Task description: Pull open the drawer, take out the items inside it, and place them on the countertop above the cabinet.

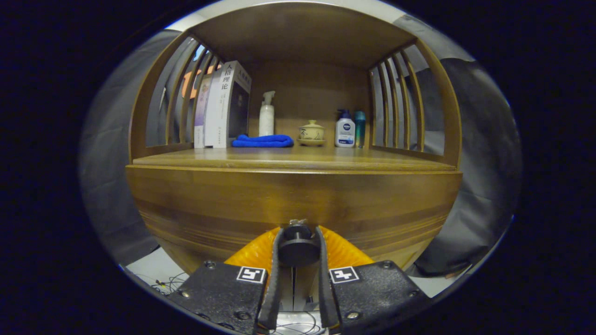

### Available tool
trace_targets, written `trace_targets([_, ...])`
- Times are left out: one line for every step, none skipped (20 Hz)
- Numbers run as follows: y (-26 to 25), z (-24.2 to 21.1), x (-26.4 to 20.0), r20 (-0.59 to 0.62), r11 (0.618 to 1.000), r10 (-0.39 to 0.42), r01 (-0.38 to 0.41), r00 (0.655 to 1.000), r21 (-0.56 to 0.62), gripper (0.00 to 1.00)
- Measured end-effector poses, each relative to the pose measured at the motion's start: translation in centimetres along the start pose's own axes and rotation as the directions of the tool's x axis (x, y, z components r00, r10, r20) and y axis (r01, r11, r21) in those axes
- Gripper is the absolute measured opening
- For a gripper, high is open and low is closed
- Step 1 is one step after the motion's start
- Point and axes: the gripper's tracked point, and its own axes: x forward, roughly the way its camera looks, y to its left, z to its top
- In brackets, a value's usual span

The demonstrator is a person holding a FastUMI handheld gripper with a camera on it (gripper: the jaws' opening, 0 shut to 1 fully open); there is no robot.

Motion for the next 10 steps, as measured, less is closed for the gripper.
trace_targets([0.1,0.0,0.0,-0.005,1.0,0.002,-0.002,1.0,0.006,0.37])
trace_targets([0.3,0.0,-0.2,-0.011,1.0,0.006,-0.006,1.0,0.013,0.36])
trace_targets([0.4,-0.2,-0.6,-0.021,1.0,0.013,-0.013,1.0,0.015,0.36])
trace_targets([0.3,-0.5,-1.4,-0.027,1.0,0.019,-0.019,0.999,0.018,0.36])
trace_targets([0.3,-0.5,-1.9,-0.029,1.0,0.025,-0.024,0.999,0.015,0.36])
trace_targets([0.1,-0.6,-2.3,-0.031,1.0,0.028,-0.028,0.999,0.009,0.36])
trace_targets([0.1,-0.7,-2.6,-0.031,1.0,0.029,-0.029,0.999,0.008,0.36])
trace_targets([0.2,-0.8,-3.2,-0.034,1.0,0.03,-0.03,0.999,0.009,0.36])
trace_targets([0.3,-1.0,-3.7,-0.036,1.0,0.03,-0.029,0.999,0.008,0.36])
trace_targets([0.3,-1.2,-4.5,-0.039,0.999,0.031,-0.03,0.999,0.01,0.36])
